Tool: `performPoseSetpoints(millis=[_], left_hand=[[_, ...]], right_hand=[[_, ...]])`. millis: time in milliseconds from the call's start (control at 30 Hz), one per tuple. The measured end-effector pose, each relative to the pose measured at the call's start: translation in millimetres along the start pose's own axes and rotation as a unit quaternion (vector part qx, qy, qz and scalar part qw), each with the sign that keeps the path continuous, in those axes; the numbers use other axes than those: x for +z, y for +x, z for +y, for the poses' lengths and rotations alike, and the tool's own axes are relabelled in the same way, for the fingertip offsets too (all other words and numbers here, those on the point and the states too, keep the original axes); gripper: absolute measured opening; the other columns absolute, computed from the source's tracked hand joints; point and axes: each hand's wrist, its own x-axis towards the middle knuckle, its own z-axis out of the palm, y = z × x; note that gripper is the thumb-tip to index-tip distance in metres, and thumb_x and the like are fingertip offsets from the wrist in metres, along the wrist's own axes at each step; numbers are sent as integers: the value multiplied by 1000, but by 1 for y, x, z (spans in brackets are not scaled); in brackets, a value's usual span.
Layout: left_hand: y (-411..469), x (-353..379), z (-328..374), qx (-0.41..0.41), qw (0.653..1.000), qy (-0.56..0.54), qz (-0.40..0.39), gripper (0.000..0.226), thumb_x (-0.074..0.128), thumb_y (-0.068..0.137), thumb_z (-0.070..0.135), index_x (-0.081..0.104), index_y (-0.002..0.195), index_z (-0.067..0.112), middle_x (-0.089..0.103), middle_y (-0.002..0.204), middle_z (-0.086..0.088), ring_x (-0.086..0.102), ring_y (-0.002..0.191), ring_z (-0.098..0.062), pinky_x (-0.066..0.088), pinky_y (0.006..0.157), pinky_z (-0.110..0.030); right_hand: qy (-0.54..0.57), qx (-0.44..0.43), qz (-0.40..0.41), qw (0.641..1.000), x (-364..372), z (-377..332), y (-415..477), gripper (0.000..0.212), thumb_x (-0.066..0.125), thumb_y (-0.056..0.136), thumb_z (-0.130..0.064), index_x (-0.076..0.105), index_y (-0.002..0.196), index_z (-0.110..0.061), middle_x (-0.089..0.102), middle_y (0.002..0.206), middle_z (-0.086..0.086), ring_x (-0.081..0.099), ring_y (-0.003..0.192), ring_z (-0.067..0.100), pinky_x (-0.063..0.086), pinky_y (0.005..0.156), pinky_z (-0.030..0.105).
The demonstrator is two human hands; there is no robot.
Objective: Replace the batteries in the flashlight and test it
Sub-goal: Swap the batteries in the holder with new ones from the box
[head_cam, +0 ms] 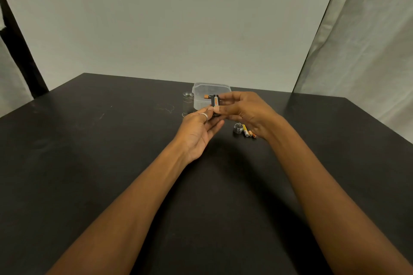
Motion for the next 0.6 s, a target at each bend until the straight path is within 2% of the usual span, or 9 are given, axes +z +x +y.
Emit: performPoseSetpoints(millis=[133, 233, 400, 500, 600], left_hand=[[0, 0, 0, 1, 1000, -14, -8, 32, 45, 105, 6, 60, 133, 0, 71, 117, -12, 73, 102, -18, 60, 86, -26], [-1, 1, 1, 2, 1000, -20, -12, 32, 46, 105, 6, 60, 133, 0, 73, 113, -10, 74, 97, -16, 60, 88, -26], [-1, 1, 0, 2, 1000, -21, -12, 32, 46, 105, 5, 59, 134, -1, 71, 117, -12, 74, 97, -17, 60, 88, -26], [-1, 1, 0, -1, 1000, -20, -12, 32, 46, 105, 6, 59, 134, 0, 70, 120, -14, 74, 98, -17, 60, 89, -27], [-1, 2, 0, -9, 1000, -16, -13, 31, 47, 105, 7, 60, 131, -2, 73, 113, -15, 75, 98, -19, 60, 89, -29]], right_hand=[[108, 57, -28, 992, 4, 1, -2, 45, 76, 84, 2, 67, 127, -4, 77, 105, 11, 75, 93, 21, 61, 80, 27], [143, 70, -28, 987, 8, 3, 0, 46, 73, 85, 3, 65, 130, -4, 74, 98, 9, 71, 84, 17, 61, 78, 26], [157, 71, -11, 985, 10, 5, 2, 46, 72, 85, 6, 65, 130, -2, 72, 97, 8, 69, 81, 16, 57, 85, 29], [146, 70, -3, 987, 10, 4, 2, 42, 72, 85, 4, 67, 126, -2, 73, 93, 8, 70, 75, 14, 57, 78, 27], [126, 73, 21, 989, 9, 6, 3, 35, 75, 89, -7, 69, 123, 0, 73, 90, 9, 65, 64, 11, 58, 66, 25]])
